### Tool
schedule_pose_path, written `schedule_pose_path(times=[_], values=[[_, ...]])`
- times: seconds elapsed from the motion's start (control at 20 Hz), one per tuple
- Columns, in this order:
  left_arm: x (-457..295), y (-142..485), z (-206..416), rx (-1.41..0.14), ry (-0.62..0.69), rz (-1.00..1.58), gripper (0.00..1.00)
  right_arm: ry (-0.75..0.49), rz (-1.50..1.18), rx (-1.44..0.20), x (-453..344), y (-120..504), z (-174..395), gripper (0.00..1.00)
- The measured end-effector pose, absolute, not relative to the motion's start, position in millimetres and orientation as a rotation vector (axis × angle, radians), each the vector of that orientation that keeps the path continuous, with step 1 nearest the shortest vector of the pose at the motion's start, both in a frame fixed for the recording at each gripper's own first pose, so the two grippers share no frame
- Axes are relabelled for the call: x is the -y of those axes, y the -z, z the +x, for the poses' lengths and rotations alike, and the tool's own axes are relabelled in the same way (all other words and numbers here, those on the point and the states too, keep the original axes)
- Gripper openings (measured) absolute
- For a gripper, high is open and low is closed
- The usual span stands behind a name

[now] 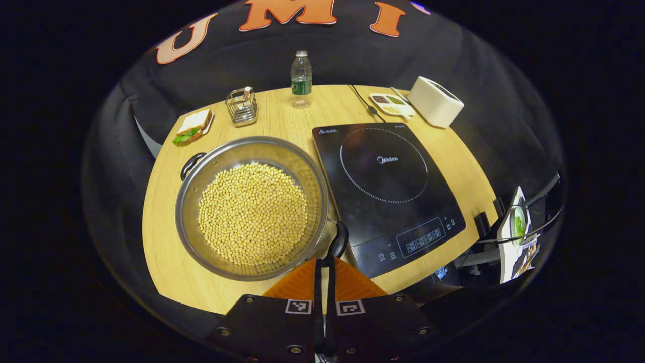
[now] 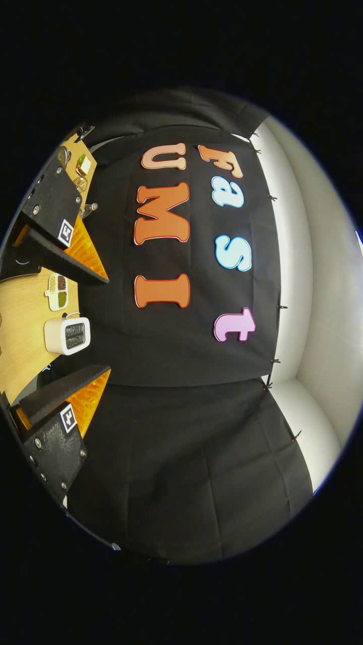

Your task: First push the handle of the pot to place it horizontally, then grasp the pot with both hands and set it on the induction cooktop.

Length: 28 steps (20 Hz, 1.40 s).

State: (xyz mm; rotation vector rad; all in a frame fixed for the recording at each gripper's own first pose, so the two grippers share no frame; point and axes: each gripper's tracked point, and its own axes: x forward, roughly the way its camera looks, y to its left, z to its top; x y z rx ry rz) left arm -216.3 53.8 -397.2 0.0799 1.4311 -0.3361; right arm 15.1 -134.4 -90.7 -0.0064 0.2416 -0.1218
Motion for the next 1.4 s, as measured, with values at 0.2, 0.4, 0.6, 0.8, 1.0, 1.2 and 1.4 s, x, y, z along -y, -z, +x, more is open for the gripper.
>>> schedule_pose_path(times=[0.2,0.4,0.6,0.8,1.0,1.2,1.4], values=[[-70,418,-236,-1.518,0.361,0.144,0.03,0.123,-0.029,-0.25,133,93,16,0.97],[-87,444,-250,-1.572,0.373,0.24,0.03,0.134,-0.057,-0.253,134,92,13,0.97],[-81,460,-250,-1.593,0.379,0.251,0.03,0.154,-0.082,-0.268,138,95,4,0.97],[-65,465,-245,-1.613,0.399,0.214,0.02,0.193,-0.102,-0.286,151,97,-8,0.97],[-53,468,-236,-1.621,0.402,0.217,0.02,0.245,-0.12,-0.297,169,97,-20,0.97],[-42,474,-222,-1.623,0.391,0.197,0.02,0.293,-0.123,-0.303,185,96,-34,0.97],[-31,478,-208,-1.614,0.385,0.182,0.02,0.327,-0.129,-0.306,195,94,-44,0.97]])
